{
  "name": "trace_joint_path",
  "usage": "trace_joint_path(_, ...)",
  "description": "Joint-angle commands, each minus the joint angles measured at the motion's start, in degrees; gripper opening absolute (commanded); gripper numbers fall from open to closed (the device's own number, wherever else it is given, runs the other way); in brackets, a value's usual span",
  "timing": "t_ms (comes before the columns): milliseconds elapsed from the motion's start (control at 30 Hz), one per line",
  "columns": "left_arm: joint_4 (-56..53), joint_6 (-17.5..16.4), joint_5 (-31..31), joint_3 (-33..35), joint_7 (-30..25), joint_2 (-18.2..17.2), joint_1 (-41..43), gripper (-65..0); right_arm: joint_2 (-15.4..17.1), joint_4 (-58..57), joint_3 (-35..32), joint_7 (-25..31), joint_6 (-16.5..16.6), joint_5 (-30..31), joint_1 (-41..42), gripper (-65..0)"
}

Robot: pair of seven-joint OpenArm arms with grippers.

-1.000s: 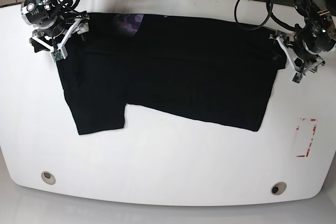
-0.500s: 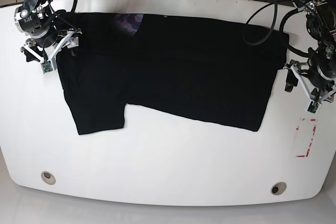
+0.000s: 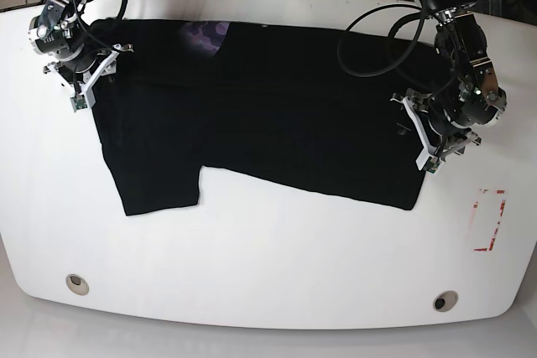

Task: Layout the t-shirt on the table in an organized manner, then fold the t-shirt properly
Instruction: 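Drag the held edge with both grippers to straighten the t-shirt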

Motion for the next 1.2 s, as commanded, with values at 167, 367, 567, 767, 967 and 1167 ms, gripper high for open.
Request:
trace_joint_path(167, -9.62, 0.07, 1.78, -0.34, -5.82, -1.12, -1.43, -29.0, 3.28, -7.78, 0.04, 5.45, -0.07, 0.84, 3.87, -38.8)
trace_joint_path(367, -17.0, 0.07, 1.78, -0.34, -9.07, -3.66, -4.59, -29.0, 6.01, -16.92, -0.23, 5.89, -0.07, 0.84, 9.59, -38.8)
trace_joint_path(567, -23.86, 0.07, 2.04, -0.43, -11.01, -4.9, -8.02, -29.0, 9.26, -25.19, -6.47, 8.96, -0.07, 0.84, 15.92, -38.8)
trace_joint_path(767, -28.17, 0.07, 1.87, -0.51, -11.09, -5.33, -11.45, -29.0, 10.75, -31.96, -12.89, 12.83, -0.07, 0.75, 21.45, -38.8)
trace_joint_path(967, -28.78, 0.07, 1.96, -1.04, -11.62, -5.42, -13.47, -29.0, 11.19, -40.04, -17.55, 17.49, -0.07, 0.75, 28.14, -38.7)
trace_joint_path(1167, -28.78, 0.07, 2.04, -2.18, -11.45, -5.33, -14.88, -29.0, 12.51, -46.46, -20.53, 20.39, -0.07, 0.75, 33.94, -38.7)
